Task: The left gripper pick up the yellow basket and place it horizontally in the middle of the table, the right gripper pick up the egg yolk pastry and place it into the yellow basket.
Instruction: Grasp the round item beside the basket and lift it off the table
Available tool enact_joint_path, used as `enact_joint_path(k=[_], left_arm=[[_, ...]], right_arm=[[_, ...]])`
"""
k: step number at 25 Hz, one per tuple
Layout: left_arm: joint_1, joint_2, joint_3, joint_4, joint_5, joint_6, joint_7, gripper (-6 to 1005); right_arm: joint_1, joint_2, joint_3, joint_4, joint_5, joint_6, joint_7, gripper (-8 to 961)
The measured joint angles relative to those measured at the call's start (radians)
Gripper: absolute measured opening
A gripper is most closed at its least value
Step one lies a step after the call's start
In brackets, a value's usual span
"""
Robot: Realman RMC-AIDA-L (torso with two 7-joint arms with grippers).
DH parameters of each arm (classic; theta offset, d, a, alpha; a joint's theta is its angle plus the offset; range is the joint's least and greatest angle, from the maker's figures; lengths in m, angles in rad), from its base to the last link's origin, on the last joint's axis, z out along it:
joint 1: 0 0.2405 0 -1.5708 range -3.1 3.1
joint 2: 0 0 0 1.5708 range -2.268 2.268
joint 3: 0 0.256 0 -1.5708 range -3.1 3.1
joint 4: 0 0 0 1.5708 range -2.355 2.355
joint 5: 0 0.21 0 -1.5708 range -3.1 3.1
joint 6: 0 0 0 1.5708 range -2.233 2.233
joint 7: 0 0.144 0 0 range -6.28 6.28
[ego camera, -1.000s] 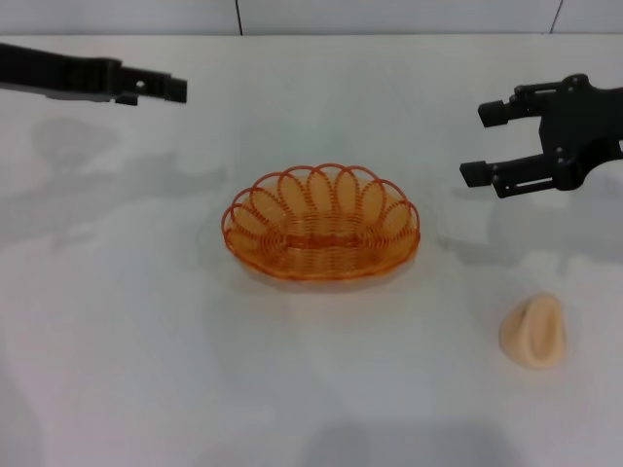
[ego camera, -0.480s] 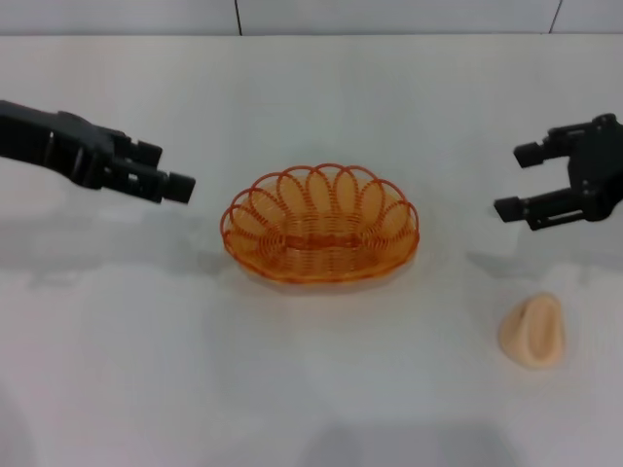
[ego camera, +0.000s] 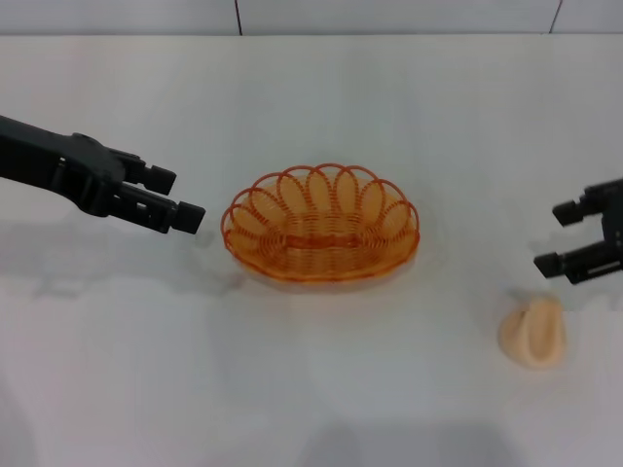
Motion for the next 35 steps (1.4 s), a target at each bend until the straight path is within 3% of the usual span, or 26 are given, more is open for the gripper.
enact_joint_path(k=[10, 25, 35], left_arm=[[-0.005, -0.005, 0.009, -0.004, 0.009, -0.011, 0.001, 890], [-0.007, -0.009, 0.023, -0.037, 0.021, -0.041, 0.0, 889], [-0.036, -0.029, 0.03, -0.093, 0.18, -0.086, 0.03, 889]], right_arm=[[-0.04, 0.005, -0.012, 0.032, -0.012, -0.007, 0.001, 767], [-0.042, 0.006, -0.053, 0.117, -0.04, 0.055, -0.01, 726], [-0.033, 0.007, -0.078, 0.133, -0.035, 0.069, -0.011, 691]])
